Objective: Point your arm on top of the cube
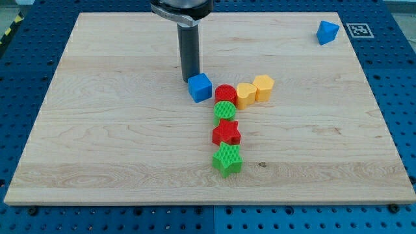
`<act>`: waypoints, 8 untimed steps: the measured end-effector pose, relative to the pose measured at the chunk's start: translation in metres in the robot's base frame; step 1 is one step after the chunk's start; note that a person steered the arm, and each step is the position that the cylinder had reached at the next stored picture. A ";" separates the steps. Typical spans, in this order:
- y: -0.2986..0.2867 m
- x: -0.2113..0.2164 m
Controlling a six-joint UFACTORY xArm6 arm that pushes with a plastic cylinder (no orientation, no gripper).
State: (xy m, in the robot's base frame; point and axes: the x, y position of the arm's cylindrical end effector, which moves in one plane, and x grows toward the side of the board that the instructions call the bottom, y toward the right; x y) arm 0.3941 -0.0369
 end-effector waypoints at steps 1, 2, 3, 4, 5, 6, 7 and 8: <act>0.000 -0.002; 0.000 -0.020; 0.000 -0.028; 0.000 -0.028; 0.001 -0.028; 0.002 -0.028; 0.002 -0.028; 0.004 -0.028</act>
State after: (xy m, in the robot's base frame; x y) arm 0.3658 -0.0332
